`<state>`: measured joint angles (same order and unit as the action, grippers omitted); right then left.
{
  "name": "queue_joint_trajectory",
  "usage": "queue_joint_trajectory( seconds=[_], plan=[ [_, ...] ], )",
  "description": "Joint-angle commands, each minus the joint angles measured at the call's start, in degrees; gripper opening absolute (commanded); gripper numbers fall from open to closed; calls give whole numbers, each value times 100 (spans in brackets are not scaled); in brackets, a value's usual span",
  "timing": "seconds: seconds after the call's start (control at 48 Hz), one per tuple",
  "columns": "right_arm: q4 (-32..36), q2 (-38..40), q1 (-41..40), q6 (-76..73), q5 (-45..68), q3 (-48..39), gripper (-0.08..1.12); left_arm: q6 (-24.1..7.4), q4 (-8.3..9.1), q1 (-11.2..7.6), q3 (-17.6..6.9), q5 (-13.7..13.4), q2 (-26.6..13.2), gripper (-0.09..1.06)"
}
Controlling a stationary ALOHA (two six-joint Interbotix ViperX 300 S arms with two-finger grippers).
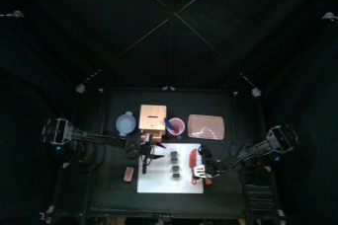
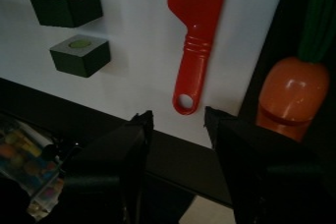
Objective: Place sushi on board then cut the sushi with the knife then place the pieces on the plate
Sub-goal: Place the 4 sushi pieces on the plate
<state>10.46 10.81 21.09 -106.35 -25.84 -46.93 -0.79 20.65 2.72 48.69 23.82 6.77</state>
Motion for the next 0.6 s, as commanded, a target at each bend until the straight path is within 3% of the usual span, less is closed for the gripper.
queue_joint_trajectory(
  seconds=[0.021, 0.125, 0.25, 0.604],
  plan=[
    [765, 290, -369, 598, -9, 220, 82, -9, 9, 70, -70, 53, 141, 81],
    [1134, 404, -879, 1573, -9, 316, 82, -9, 0, 97, -62, 44, 229, 81],
    [993, 466, -1406, 3243, -62, 413, 82, 9, -62, 149, -18, 44, 387, 81],
    [-615, 9, -2197, 8763, -343, 1169, 82, 9, -598, 624, 176, 53, 817, 81]
  ],
)
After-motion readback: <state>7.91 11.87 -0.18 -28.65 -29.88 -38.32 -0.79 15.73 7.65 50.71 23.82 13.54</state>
